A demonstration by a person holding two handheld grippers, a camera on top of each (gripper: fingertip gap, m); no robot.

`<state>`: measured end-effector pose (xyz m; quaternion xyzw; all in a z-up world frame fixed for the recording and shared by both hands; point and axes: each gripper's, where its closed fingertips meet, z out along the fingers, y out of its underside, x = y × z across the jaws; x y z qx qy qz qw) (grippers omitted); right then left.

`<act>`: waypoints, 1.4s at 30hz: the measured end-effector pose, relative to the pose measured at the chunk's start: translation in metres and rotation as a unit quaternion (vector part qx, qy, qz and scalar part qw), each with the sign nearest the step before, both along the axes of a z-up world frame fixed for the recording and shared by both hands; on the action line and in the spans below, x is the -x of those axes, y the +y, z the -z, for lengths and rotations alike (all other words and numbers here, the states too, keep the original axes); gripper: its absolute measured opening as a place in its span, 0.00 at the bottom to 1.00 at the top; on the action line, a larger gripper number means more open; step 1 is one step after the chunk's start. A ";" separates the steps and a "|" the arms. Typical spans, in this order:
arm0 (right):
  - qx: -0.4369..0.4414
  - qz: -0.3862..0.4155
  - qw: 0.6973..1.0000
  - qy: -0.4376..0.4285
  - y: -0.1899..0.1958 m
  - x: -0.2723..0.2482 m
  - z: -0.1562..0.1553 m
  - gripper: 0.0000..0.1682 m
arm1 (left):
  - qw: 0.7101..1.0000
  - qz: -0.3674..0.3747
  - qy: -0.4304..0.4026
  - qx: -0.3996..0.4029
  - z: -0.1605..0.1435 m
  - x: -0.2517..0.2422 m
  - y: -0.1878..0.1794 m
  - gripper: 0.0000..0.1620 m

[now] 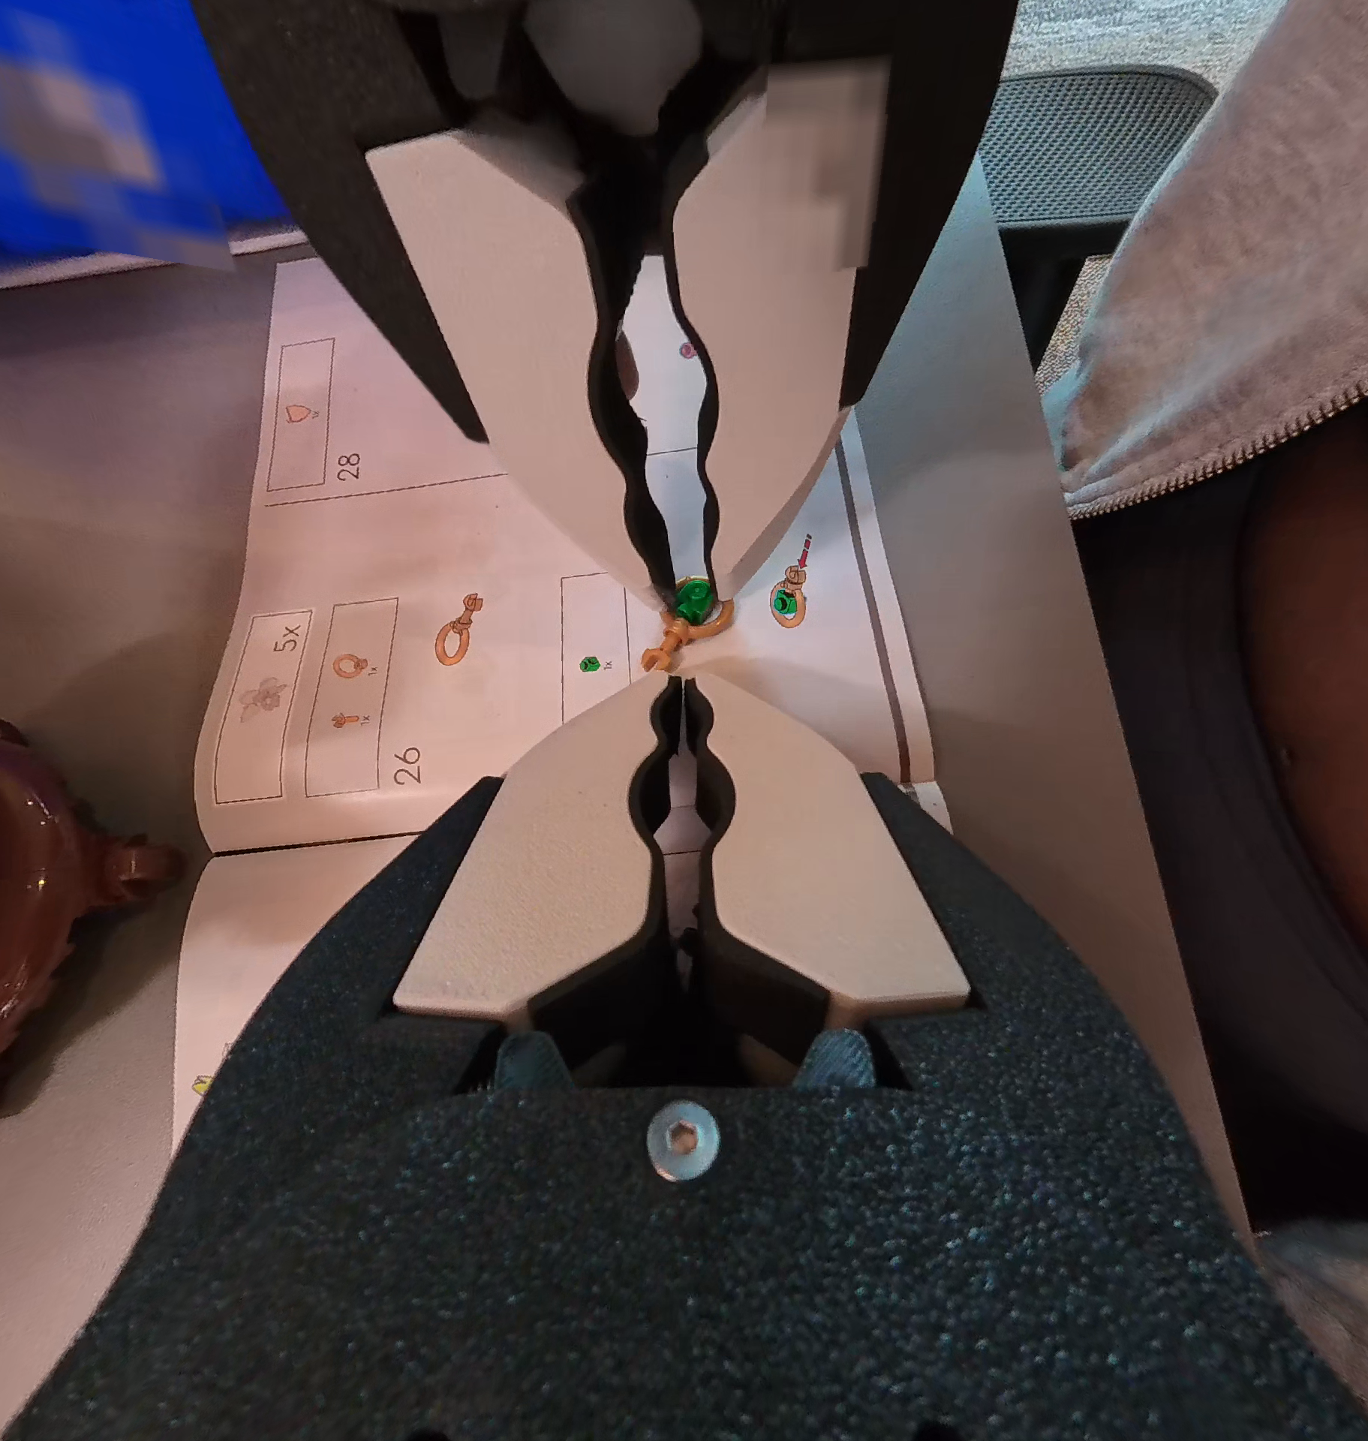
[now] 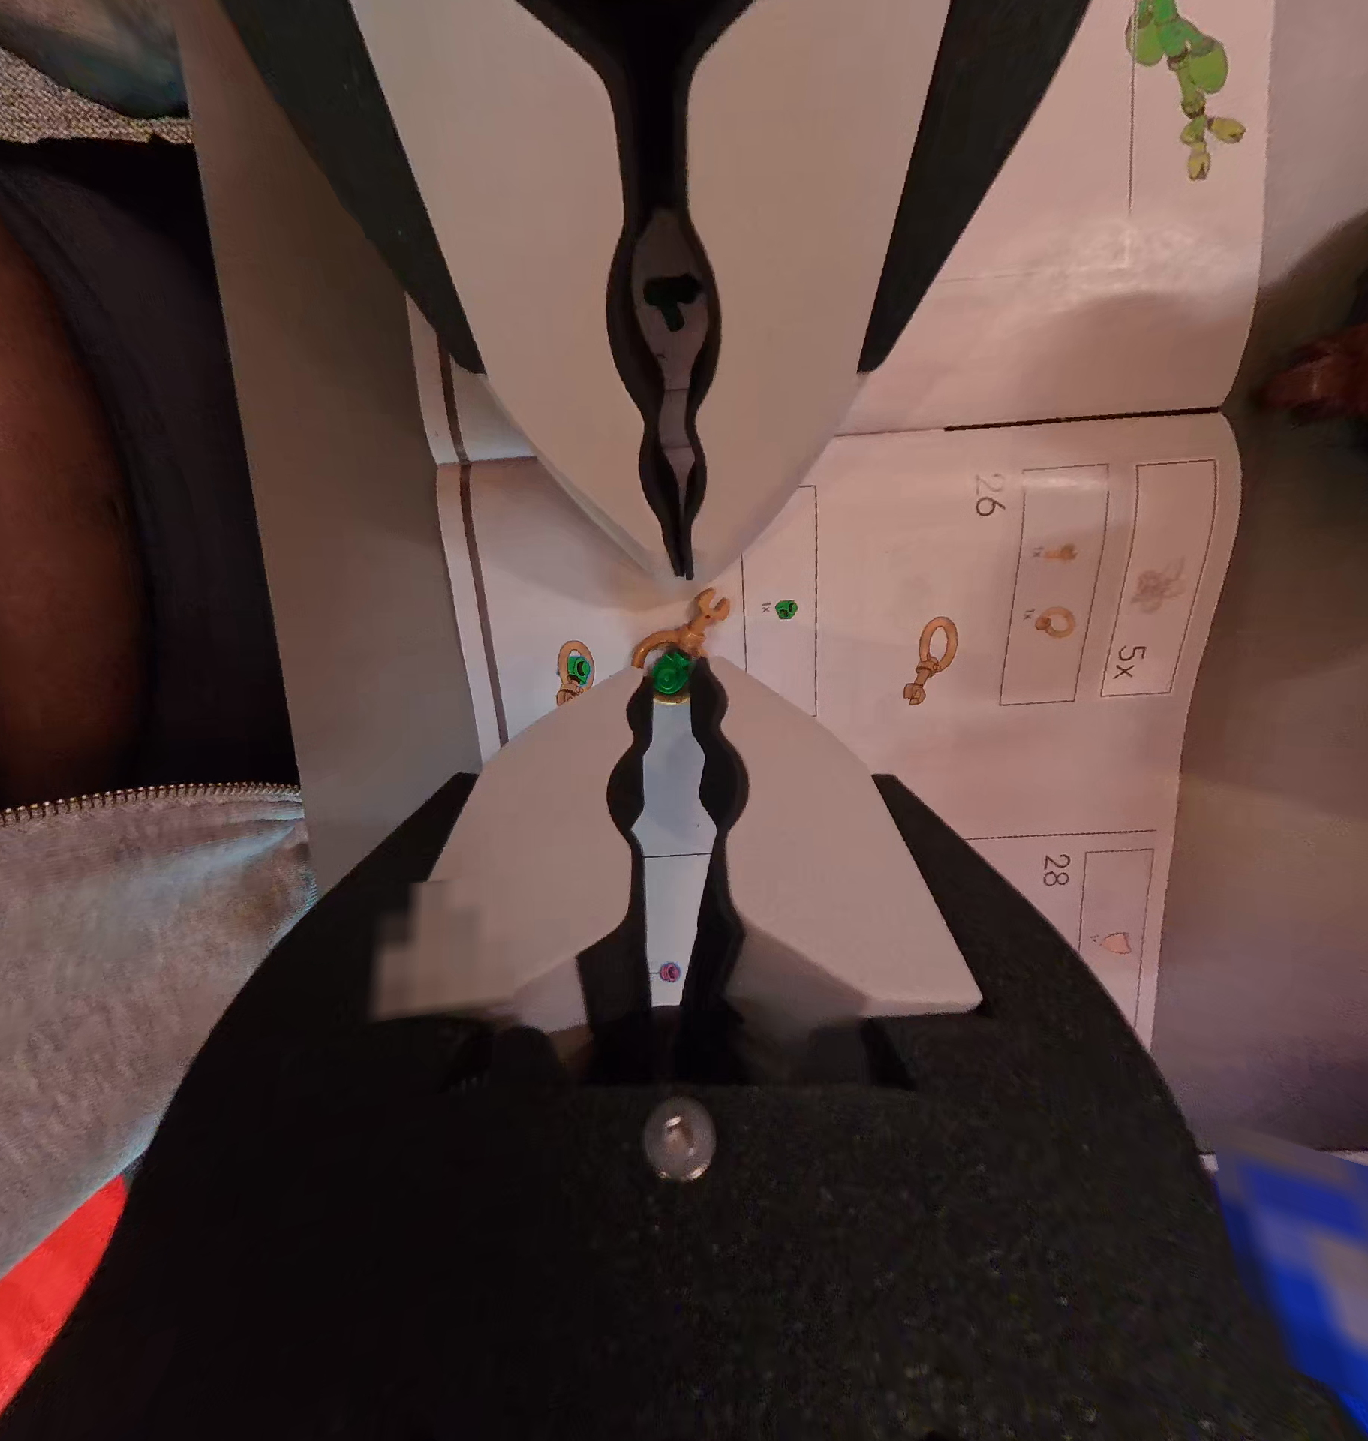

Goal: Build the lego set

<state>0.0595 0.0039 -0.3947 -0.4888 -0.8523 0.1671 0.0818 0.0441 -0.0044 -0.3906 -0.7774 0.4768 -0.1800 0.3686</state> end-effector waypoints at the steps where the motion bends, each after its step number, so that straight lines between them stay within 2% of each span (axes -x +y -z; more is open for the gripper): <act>1: 0.001 0.001 1.000 0.004 0.000 0.000 0.000 0.05 | 1.000 0.000 0.000 0.000 0.000 0.000 0.000 0.00; 16: 0.007 0.007 1.000 0.015 0.000 0.002 -0.001 0.06 | 1.000 0.001 -0.002 -0.001 0.000 0.000 0.000 0.00; 27: -0.002 -0.011 1.000 0.019 0.000 0.004 -0.002 0.11 | 1.000 0.001 -0.003 -0.003 0.000 0.000 0.000 0.00; 31: -0.010 0.003 0.999 0.038 0.004 0.002 -0.010 0.08 | 1.000 -0.003 -0.004 -0.006 -0.001 0.001 0.001 0.01; 33: -0.004 0.029 0.997 0.069 0.003 0.000 -0.015 0.04 | 1.000 -0.008 -0.006 -0.009 -0.002 0.003 0.003 0.01; 37: 0.009 0.053 0.994 0.093 -0.001 -0.006 -0.011 0.02 | 1.000 -0.012 -0.009 -0.006 -0.002 0.004 0.004 0.01; 42: 0.029 0.069 0.994 0.081 -0.002 -0.006 -0.002 0.02 | 1.000 -0.023 -0.004 -0.011 -0.001 0.006 0.007 0.01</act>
